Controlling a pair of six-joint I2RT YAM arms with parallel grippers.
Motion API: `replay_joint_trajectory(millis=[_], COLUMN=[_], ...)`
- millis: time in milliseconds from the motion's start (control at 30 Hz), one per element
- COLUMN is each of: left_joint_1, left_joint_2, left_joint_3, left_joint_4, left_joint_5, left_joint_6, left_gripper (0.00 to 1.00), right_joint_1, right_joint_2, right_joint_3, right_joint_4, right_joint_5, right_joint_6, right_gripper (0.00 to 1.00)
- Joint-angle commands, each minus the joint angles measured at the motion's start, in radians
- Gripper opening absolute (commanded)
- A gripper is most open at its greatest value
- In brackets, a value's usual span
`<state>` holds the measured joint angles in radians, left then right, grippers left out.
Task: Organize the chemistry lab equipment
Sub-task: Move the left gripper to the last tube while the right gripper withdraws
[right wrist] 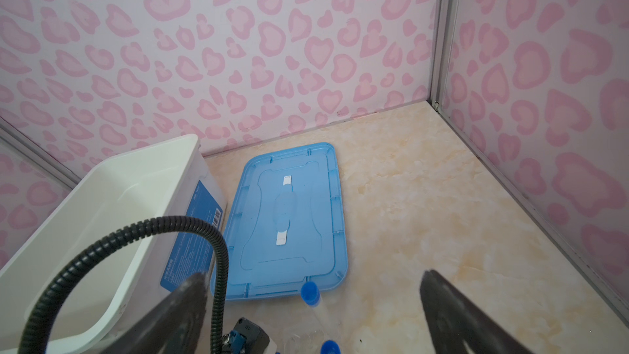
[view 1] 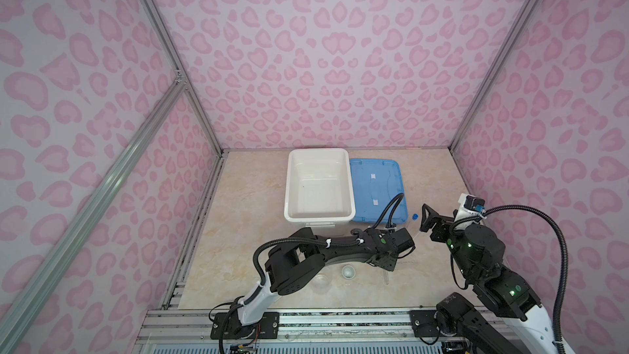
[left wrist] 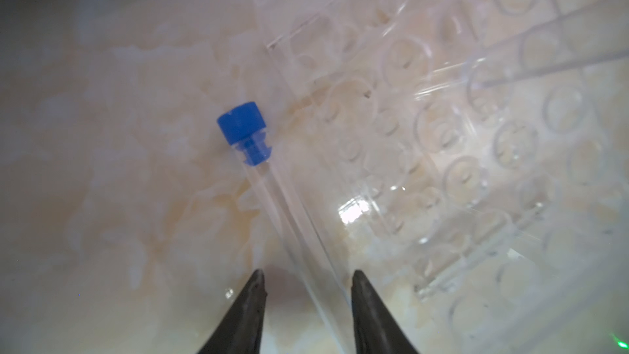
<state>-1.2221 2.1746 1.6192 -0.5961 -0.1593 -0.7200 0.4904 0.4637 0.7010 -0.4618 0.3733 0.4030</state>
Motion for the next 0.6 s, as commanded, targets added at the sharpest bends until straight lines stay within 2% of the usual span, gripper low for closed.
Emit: replay_joint_trajectory(millis=[0,67,133,233,567], left_joint_1=[0.001,0.002,0.002,0.002,-0.006], left_joint_2=[-0.013,-0.026,-0.037,-0.059,-0.139], left_joint_3=[-0.006,-0.024,-0.045,-0.089,-0.207], left_joint_4=[-0.042,-0.042,-0.04,-0.034,-0.019], left_joint_5=[-0.034,-0.036,-0.029,-0.018,0.019], left_joint_6=[0.014,0.011,0.008,-0.001,-0.012], left_gripper=[0.4,0.38,0.32,0.32,0.21], right_joint_1=[-0.001,-0.003,-0.004,-0.007,-0.009], right_joint_2=[-0.003,-0.003,-0.004,-0.005,0.004], right_joint_3=[-0.008,-0.009,-0.012,-0.014,-0.025], right_joint_4=[0.002,-0.001,0.0,0.004,0.015], right_joint_5=[-0.004,-0.005,-0.006,-0.011,-0.03], right_joint_6=[0.0,-0.001,-0.001,-0.001,0.018], right_gripper=[0.98,0.98,0.98,0.98,0.98])
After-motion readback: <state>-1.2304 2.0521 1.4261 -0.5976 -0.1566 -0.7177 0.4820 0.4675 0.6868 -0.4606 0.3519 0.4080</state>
